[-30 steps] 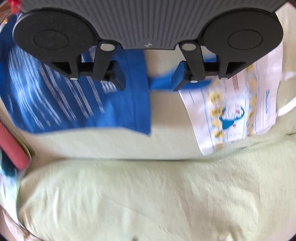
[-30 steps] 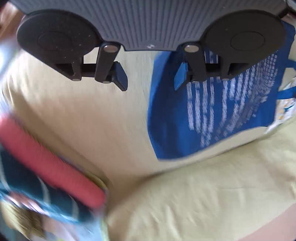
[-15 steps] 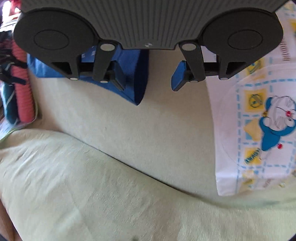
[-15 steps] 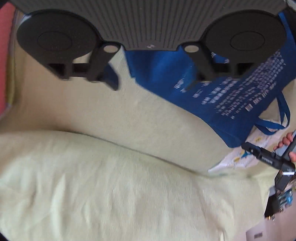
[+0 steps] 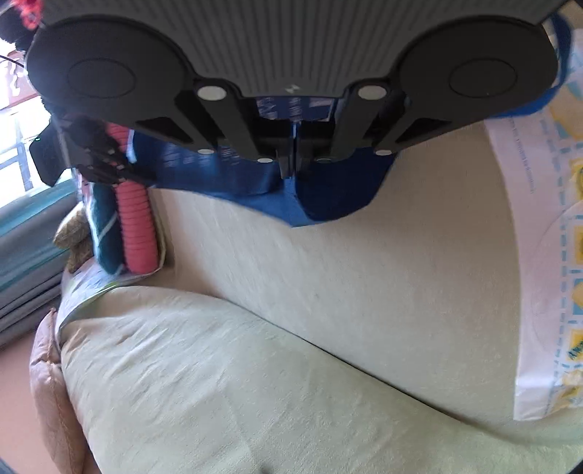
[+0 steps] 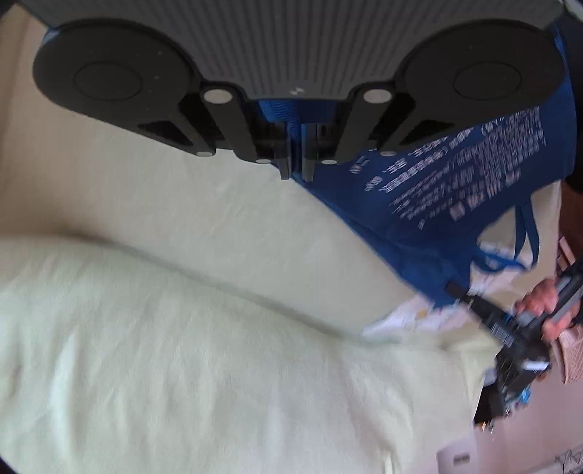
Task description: Fold shopping bag
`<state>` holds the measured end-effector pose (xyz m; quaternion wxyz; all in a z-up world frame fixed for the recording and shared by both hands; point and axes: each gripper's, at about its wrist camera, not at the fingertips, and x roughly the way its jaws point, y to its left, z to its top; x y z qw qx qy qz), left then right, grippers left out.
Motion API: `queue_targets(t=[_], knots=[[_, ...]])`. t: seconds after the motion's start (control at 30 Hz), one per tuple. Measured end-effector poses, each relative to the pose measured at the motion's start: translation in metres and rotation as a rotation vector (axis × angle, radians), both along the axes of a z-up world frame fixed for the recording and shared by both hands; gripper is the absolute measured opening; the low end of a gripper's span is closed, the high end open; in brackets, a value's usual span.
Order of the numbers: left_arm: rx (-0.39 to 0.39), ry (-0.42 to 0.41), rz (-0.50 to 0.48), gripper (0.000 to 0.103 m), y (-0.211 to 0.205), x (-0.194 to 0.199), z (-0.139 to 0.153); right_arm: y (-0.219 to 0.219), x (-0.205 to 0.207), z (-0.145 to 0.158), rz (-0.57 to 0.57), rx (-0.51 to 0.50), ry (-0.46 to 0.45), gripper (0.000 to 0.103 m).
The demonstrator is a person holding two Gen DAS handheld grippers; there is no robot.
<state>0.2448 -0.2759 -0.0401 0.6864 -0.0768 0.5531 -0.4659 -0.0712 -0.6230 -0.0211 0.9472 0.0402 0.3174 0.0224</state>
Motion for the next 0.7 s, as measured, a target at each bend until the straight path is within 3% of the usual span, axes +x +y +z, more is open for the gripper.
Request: queue_targets(t=[0.03, 0.1, 0.27, 0.33, 0.37, 0.43, 0.5, 0.53, 0.57, 0.6, 0.63, 0.7], knots=[[0.019, 0.027, 0.039, 0.0, 0.003, 0.008, -0.006, -0.005, -0.011, -0.002, -0.067, 0.026, -0.028, 0.003], [0.003, 0.178, 0.12, 0.0, 0.001, 0.028, -0.03, -0.013, -0.021, -0.015, -0.16, 0.119, -0.044, 0.002], [0.119, 0.098, 0.141, 0.0, -0.033, 0.029, -0.045, -0.009, -0.005, -0.056, -0.335, 0.113, 0.043, 0.003], [0.122, 0.032, 0.13, 0.001, -0.031, 0.029, -0.032, -0.007, 0.002, -0.061, -0.373, 0.084, 0.076, 0.004], [0.132, -0.046, 0.103, 0.0, -0.031, 0.025, -0.021, -0.006, 0.003, -0.061, -0.381, 0.072, 0.082, 0.005], [0.225, -0.426, -0.015, 0.0, -0.03, -0.005, 0.015, -0.004, 0.008, -0.061, -0.381, 0.024, 0.113, 0.009], [0.311, -0.753, -0.182, 0.014, -0.031, -0.04, 0.033, -0.004, 0.009, -0.058, -0.38, 0.003, 0.125, 0.015], [0.344, -0.892, -0.262, 0.036, -0.031, -0.056, 0.039, -0.004, 0.01, -0.056, -0.384, 0.005, 0.126, 0.02], [0.346, -0.982, -0.349, 0.054, -0.031, -0.072, 0.04, -0.005, 0.009, -0.053, -0.38, 0.01, 0.114, 0.028], [0.331, -1.097, -0.485, 0.057, -0.032, -0.094, 0.04, -0.005, 0.007, -0.049, -0.372, 0.017, 0.095, 0.033], [0.308, -1.145, -0.581, 0.059, -0.035, -0.105, 0.038, -0.004, 0.004, -0.044, -0.363, 0.013, 0.077, 0.042], [0.282, -1.186, -0.721, 0.059, -0.044, -0.119, 0.035, 0.002, 0.0, -0.037, -0.326, 0.0, 0.055, 0.047]])
